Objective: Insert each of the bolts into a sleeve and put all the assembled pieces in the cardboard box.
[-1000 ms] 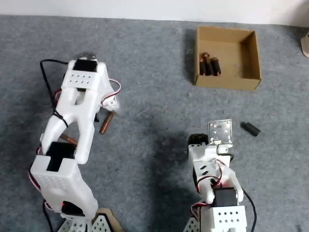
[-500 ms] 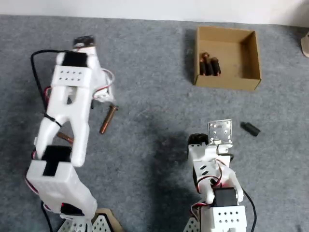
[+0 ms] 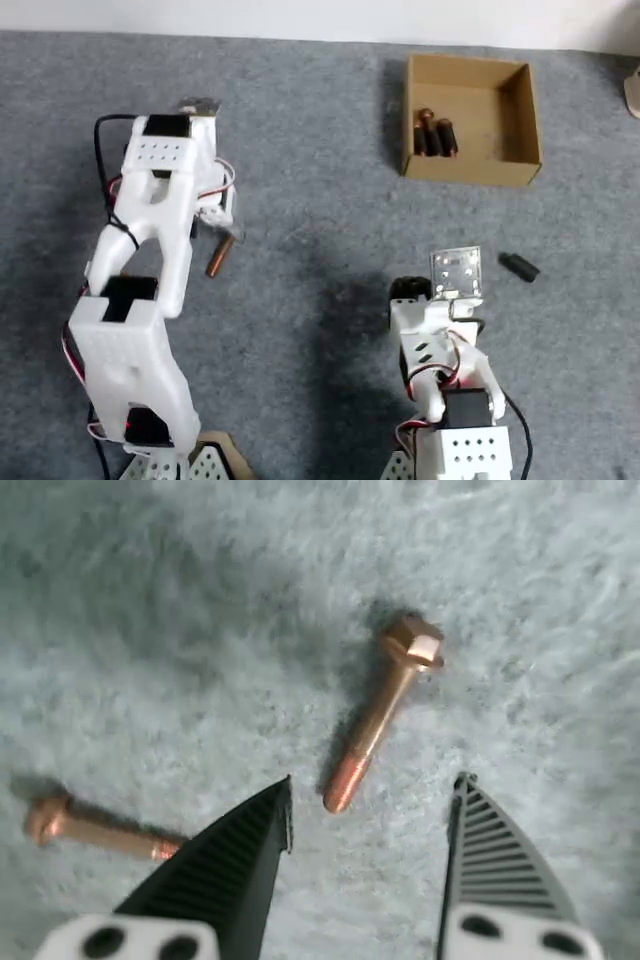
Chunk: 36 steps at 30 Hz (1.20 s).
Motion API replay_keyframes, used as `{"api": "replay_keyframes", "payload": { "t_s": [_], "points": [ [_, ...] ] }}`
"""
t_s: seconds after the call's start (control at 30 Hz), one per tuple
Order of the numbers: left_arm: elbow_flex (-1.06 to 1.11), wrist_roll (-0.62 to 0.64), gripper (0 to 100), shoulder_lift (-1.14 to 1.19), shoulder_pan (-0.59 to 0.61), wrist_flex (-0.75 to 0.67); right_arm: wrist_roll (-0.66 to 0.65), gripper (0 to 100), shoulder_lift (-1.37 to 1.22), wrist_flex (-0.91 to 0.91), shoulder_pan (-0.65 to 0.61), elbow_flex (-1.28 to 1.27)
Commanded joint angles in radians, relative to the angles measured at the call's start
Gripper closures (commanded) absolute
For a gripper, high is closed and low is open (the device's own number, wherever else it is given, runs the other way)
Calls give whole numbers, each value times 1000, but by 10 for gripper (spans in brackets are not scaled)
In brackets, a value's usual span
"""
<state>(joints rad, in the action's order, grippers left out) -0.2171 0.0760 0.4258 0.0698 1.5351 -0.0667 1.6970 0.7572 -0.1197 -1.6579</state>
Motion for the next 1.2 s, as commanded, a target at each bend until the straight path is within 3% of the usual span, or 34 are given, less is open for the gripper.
{"api": "replay_keyframes", "payload": {
  "t_s": [0.0,0.27,0.37,0.57,1.03,1.17],
  "points": [
    [-42,-61,755,10,-10,-51,-18,993,16,-1,-8,10],
    [-42,-161,755,77,-51,-143,-18,993,16,-1,-8,10],
    [-42,-164,765,96,-93,-163,-18,993,16,-1,-8,10],
    [-42,-163,890,165,-125,-227,-18,993,16,-1,-8,10],
    [-35,-163,899,220,-111,-408,-18,993,16,-1,-8,10],
    [-44,-143,1000,217,-127,-390,-18,993,16,-1,-10,10]
  ]
}}
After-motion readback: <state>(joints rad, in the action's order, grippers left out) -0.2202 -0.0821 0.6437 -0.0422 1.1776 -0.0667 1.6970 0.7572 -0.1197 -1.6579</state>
